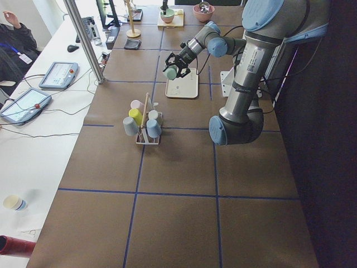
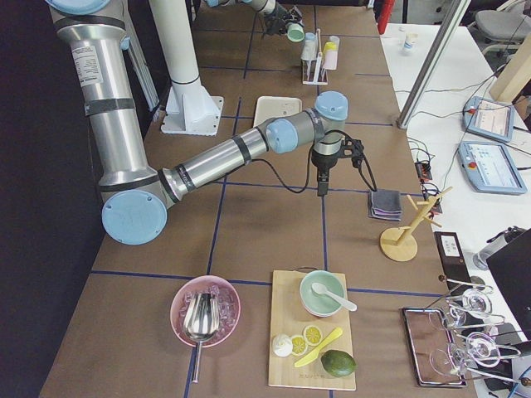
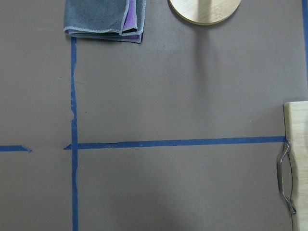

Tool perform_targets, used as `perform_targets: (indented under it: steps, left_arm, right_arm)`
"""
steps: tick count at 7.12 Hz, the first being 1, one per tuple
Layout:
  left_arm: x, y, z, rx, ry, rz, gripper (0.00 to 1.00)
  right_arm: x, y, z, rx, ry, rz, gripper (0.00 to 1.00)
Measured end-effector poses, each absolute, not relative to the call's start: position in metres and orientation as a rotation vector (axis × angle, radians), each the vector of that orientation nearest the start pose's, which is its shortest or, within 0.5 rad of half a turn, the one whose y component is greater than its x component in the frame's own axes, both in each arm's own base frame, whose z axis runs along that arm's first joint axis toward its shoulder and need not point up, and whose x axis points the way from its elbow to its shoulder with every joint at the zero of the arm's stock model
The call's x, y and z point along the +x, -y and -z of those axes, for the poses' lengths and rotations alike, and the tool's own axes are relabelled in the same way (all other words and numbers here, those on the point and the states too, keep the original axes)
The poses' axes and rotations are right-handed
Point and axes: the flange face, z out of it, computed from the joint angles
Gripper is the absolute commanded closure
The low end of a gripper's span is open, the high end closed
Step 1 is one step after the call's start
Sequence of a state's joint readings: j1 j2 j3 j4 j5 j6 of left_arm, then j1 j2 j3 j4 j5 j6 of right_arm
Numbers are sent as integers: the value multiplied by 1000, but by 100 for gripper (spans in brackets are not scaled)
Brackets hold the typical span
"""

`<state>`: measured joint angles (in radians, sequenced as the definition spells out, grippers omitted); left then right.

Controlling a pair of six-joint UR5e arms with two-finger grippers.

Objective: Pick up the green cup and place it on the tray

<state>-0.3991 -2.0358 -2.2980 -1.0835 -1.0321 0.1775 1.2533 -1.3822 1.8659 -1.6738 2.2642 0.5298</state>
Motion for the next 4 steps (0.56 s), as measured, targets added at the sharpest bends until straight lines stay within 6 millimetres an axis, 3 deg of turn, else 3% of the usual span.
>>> perform_targets:
  steps: [2, 4]
  left_arm:
    - [377, 334, -161, 973, -188, -892, 67]
    - [419, 326, -151, 1085, -486, -695, 70]
  right_arm:
    - [-105, 542, -431, 52, 774, -69, 0]
    - [-105, 542, -431, 53, 774, -69, 0]
